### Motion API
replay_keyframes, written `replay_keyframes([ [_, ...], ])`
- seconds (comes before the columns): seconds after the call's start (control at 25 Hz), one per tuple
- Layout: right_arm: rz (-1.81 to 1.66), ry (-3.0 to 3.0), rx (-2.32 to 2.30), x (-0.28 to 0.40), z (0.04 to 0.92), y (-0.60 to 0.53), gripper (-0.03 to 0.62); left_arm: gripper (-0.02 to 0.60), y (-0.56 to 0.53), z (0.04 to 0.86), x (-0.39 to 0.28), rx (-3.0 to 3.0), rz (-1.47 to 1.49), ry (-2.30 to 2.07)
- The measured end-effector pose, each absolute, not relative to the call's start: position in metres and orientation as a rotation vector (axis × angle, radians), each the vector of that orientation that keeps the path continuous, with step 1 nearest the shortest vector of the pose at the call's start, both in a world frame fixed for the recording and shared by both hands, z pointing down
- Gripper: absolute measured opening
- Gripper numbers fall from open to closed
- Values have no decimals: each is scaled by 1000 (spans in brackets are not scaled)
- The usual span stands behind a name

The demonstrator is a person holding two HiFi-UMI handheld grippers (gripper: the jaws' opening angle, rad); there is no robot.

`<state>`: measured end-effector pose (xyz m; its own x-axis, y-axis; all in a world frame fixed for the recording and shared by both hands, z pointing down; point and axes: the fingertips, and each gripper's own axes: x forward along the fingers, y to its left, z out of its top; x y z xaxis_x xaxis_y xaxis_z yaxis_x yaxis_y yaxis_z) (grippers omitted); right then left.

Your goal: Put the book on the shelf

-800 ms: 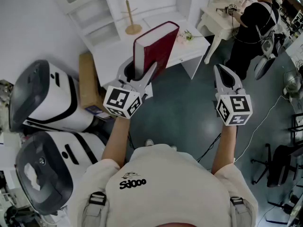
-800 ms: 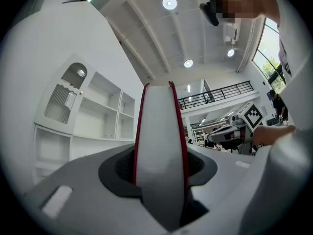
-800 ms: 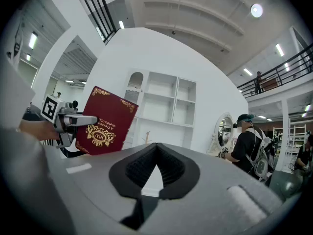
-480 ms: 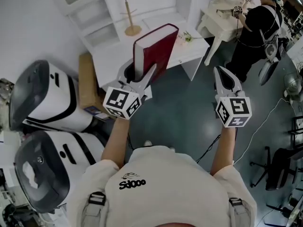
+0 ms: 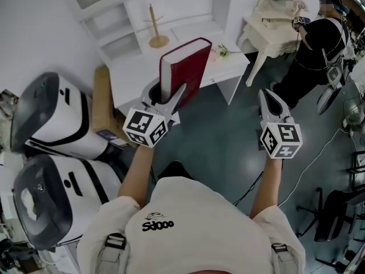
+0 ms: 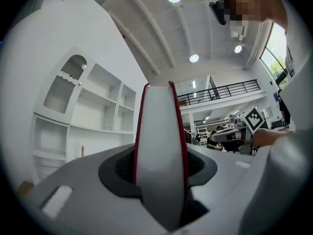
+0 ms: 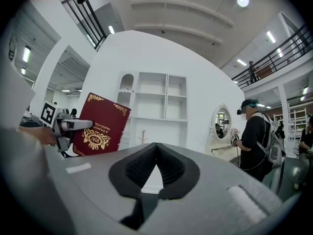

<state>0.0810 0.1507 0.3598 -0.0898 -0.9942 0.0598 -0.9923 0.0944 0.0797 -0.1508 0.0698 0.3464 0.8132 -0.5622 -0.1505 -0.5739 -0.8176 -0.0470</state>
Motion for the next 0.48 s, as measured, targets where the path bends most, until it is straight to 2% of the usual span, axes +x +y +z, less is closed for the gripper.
replay_keyframes([
  [0.48,-25,-2221,2076,123,363,78,2,223,-24,351,-112,-2930,259,898],
])
